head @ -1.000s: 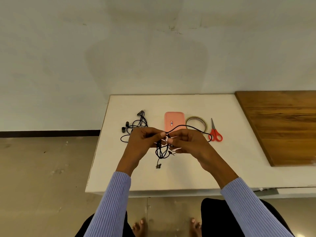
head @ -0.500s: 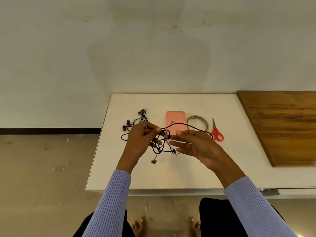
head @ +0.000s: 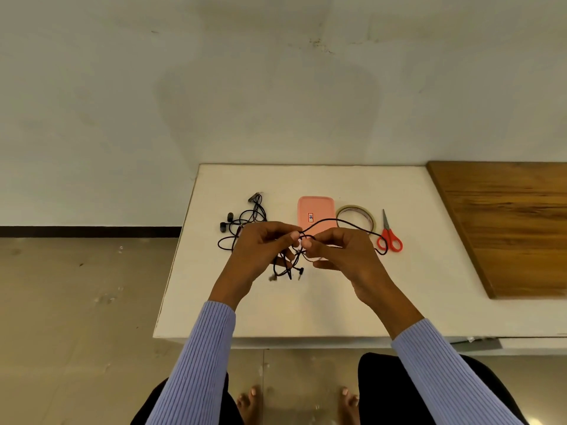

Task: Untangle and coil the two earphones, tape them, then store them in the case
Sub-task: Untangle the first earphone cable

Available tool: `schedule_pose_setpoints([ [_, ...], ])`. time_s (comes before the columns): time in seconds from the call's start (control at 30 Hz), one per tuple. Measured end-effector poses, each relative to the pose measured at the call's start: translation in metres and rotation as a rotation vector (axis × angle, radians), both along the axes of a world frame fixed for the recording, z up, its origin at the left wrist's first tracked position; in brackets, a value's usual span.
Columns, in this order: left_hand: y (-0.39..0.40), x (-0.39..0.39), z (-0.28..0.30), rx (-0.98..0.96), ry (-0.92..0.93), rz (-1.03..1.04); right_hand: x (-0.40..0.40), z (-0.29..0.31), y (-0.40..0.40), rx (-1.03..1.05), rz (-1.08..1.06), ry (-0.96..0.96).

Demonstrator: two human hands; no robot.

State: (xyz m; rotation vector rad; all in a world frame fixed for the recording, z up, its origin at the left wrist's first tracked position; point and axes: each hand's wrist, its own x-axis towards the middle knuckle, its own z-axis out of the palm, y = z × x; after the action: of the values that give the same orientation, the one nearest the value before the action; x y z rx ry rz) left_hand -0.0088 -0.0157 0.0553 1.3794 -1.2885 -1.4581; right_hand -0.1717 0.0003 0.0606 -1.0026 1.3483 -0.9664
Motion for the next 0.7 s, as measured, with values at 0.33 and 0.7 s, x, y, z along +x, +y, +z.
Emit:
schedule_pose_setpoints([
  [0.33,0.0,0.002,0.002,0.024,0.015,0.123,-0.002,-0.006,-0.005,-0.112,0.025,0.296],
  [0.7,-0.001,0.004,0.0,0.035,0.047,0.176,-0.009,-0.003,-0.006,0.105,0.017,0.114],
])
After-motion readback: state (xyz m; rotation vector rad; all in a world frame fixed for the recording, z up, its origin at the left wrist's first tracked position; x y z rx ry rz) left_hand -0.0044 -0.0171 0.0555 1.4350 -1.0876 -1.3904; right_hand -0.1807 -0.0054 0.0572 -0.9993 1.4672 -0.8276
